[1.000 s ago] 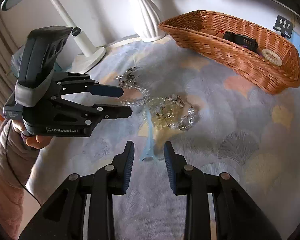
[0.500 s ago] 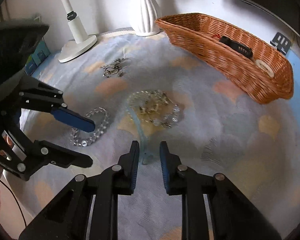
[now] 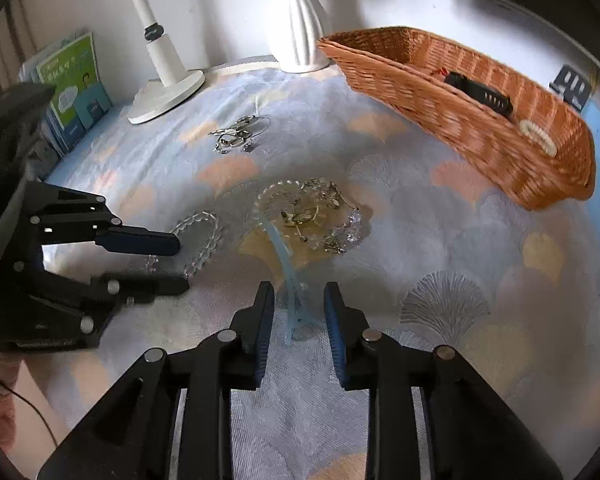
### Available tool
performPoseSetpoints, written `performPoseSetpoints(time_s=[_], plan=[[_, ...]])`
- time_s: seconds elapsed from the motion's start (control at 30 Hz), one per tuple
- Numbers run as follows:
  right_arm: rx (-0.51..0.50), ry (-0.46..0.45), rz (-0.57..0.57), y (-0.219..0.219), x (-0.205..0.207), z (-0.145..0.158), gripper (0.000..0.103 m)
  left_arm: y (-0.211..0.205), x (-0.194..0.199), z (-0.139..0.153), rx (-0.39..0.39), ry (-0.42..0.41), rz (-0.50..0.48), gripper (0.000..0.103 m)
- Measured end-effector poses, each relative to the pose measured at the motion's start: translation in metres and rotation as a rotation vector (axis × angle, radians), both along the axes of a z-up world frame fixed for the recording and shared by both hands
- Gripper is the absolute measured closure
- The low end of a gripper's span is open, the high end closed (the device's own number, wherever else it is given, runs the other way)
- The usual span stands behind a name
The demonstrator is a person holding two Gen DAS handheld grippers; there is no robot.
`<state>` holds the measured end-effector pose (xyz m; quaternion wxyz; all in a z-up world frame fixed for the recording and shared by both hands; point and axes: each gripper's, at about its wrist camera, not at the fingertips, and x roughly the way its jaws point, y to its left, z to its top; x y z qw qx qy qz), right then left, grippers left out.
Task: Organize jewelry
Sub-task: 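Grasp the clear bead bracelet with the left tool while the right tool grasps the blue hair clip, then carry the bracelet and clip into the basket and open both tools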
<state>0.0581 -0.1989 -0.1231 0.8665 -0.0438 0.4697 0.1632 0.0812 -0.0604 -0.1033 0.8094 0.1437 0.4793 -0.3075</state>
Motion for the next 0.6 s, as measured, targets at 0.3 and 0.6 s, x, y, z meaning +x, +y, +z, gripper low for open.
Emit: performPoseSetpoints(time_s=[0.3,0.6], plan=[[-0.050,-0.015,0.060,0.007,-0.016,0.002,0.085,0.008,-0.001,0.003,-0.078,0.019,0.060,0.095],[0.076,-0.013,0.010,-0.038,-0.033,0.030,0.085,0.033,-0.008,0.057,-0.346,0.028,0.052,0.095]])
